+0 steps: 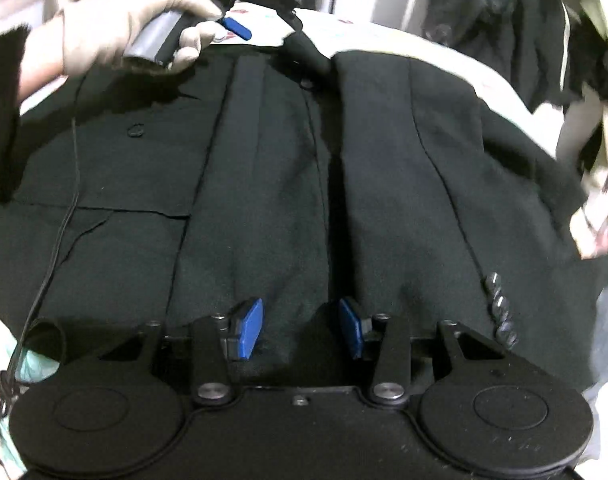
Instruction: Fold clothes
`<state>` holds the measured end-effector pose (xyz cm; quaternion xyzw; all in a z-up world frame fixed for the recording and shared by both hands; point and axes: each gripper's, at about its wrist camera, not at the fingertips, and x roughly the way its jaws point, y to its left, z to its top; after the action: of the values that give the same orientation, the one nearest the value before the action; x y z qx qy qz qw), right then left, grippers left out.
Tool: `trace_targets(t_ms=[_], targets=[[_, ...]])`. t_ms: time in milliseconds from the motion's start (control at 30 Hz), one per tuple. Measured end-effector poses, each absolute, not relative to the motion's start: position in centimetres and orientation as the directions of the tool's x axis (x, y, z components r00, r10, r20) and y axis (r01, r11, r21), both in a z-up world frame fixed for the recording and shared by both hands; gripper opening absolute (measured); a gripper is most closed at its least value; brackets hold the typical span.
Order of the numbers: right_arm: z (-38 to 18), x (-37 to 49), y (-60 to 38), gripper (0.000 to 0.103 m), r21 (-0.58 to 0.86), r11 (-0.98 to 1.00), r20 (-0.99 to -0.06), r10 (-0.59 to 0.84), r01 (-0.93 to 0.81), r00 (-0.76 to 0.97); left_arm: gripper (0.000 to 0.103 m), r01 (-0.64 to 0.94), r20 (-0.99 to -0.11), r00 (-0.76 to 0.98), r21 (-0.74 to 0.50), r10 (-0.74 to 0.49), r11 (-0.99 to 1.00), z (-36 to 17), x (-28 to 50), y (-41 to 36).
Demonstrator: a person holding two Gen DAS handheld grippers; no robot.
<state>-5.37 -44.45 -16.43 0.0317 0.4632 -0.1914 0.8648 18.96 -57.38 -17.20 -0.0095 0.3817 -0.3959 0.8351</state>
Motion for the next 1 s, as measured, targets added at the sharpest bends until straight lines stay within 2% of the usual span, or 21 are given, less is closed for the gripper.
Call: trace_targets(t_ms=[133,267,367,467,533,600,667,700,733,767,833,1000], targets=[[-15.4,-4.5,-42.4,0.055,-0.121,0.959,-0.76,-0.257,0.257,0.597,0.08,0.641,-0.682,0.423,-0.239,-0.596,0.729,-16.6,19.2,-54.3],[-15.0,-3.3,-38.9,0.056,-0.12,0.984,-0.724,-0.178,0.133,0.666,0.088,0.631,-0.707,0.54,-0.02,-0.457,0.776,-16.0,18.3,-49.2],[-15.1,-3.2,-37.6,0.056,-0.112,0.991,-0.714,-0.134,0.078,0.687,0.088,0.597,-0.734,0.585,0.103,-0.344,0.796,-16.9,17.8,-43.7],[-15.0,-3.7,-37.2,0.056,-0.118,0.992,-0.702,-0.113,0.041,0.703,0.088,0.565,-0.777,0.571,0.136,-0.267,0.814,-18.0,17.6,-39.4],[-15.0,-4.3,-37.2,0.057,-0.146,0.989,-0.69,-0.115,0.019,0.714,0.088,0.529,-0.81,0.527,0.074,-0.259,0.846,-17.8,18.5,-37.0],[-14.8,-4.8,-37.1,0.057,-0.16,0.987,-0.69,-0.107,-0.006,0.716,0.088,0.415,-0.856,0.364,-0.206,-0.369,0.886,-17.3,20.6,-34.3],[-13.8,-5.2,-37.1,0.057,-0.11,0.994,-0.707,-0.063,-0.021,0.704,0.086,0.137,-0.799,0.198,-0.55,-0.567,0.824,-17.5,22.1,-31.1],[-13.0,-5.5,-36.8,0.057,-0.085,0.996,-0.697,-0.042,-0.024,0.715,0.083,0.055,-0.78,0.17,-0.603,-0.602,0.796,-17.1,22.3,-30.3],[-12.1,-5.5,-36.8,0.057,-0.06,0.997,-0.683,-0.013,-0.039,0.73,0.082,0.075,-0.798,0.194,-0.568,-0.571,0.82,-15.7,22.1,-30.1],[-11.3,-5.5,-36.8,0.057,-0.037,0.998,-0.67,0.014,-0.052,0.742,0.082,0.179,-0.827,0.282,-0.453,-0.487,0.873,-13.4,21.4,-30.4],[-9.8,-5.6,-36.7,0.057,-0.026,0.998,-0.643,0.021,-0.05,0.766,0.084,0.344,-0.812,0.426,-0.262,-0.398,0.902,-10.3,18.9,-31.4],[-7.1,-7.9,-36.3,0.057,0.015,0.998,-0.655,0.051,-0.054,0.754,0.085,0.521,-0.805,0.487,-0.045,-0.34,0.852,-9.4,9.4,-33.5]])
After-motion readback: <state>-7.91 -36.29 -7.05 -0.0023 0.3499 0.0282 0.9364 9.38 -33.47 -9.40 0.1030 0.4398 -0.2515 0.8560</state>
